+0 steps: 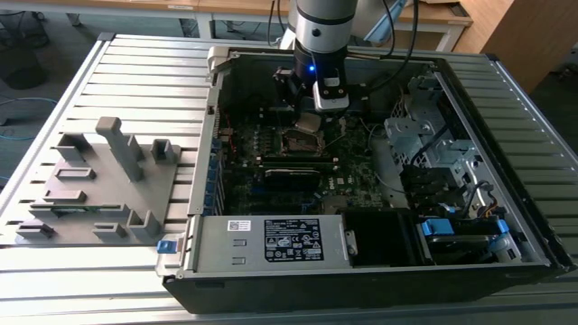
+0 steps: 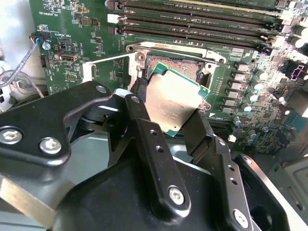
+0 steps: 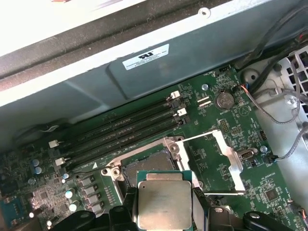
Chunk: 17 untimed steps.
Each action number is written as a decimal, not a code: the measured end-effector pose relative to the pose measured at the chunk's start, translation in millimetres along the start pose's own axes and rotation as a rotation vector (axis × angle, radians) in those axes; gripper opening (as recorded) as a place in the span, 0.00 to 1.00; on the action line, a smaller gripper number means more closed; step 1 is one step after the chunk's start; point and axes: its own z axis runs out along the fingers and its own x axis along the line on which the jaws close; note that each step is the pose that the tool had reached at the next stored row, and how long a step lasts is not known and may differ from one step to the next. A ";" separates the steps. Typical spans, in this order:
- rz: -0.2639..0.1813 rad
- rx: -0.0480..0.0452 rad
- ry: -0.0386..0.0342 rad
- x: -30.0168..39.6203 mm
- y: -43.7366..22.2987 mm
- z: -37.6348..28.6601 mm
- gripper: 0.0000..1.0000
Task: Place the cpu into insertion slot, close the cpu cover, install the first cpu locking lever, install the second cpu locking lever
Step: 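Place the cpu into insertion slot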
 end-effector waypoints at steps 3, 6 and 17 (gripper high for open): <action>0.039 0.0005 -0.0030 0.0 -0.1 0.5 0.54; 0.045 0.0006 -0.0035 0.0 -0.1 0.5 0.54; 0.051 0.0007 -0.0040 0.0 -0.1 0.6 0.54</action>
